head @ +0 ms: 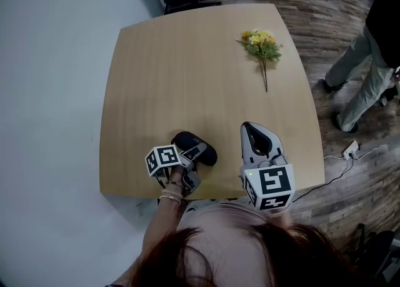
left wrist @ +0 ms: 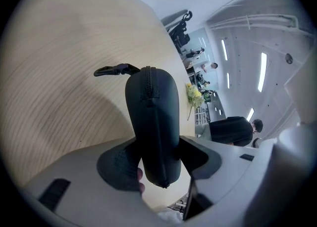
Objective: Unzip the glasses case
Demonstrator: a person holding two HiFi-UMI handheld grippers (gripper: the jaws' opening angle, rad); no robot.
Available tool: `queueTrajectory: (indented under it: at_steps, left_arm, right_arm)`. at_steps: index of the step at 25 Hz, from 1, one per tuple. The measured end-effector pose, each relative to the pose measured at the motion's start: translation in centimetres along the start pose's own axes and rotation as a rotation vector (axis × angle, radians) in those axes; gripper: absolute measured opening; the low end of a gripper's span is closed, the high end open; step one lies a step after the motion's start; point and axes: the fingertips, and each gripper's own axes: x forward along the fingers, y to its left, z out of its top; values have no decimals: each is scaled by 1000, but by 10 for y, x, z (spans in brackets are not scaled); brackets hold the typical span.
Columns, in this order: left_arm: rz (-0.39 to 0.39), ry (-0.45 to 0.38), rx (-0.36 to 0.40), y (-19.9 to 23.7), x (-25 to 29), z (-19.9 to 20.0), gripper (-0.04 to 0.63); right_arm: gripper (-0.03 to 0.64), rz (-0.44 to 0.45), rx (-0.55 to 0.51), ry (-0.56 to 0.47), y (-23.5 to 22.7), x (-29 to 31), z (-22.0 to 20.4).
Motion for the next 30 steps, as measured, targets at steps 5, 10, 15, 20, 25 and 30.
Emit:
queueTrajectory:
  at_steps: [5, 10, 15, 20, 25, 30]
  left_arm:
    - [-49, -59, 63, -26, -14, 13, 241]
    - [-93, -125, 141, -54, -31, 27, 241]
    - [-177, -196, 209, -91, -52, 38, 241]
    - [-314, -257, 233, -139, -80, 45, 241]
    - [-377, -317, 258, -172, -107, 47, 241]
    - [-411, -369, 332, -195, -130, 50, 241]
  right_arm:
    - [14, 9, -12, -4, 4, -1, 0]
    - [14, 31, 4, -7, 8, -2, 0]
    - [14, 66, 27, -25, 13, -4, 3]
    - [15, 133, 19, -61, 27, -5, 7]
    - [15, 179, 5, -77, 37, -6, 10]
    - [15, 199, 6, -98, 41, -9, 14]
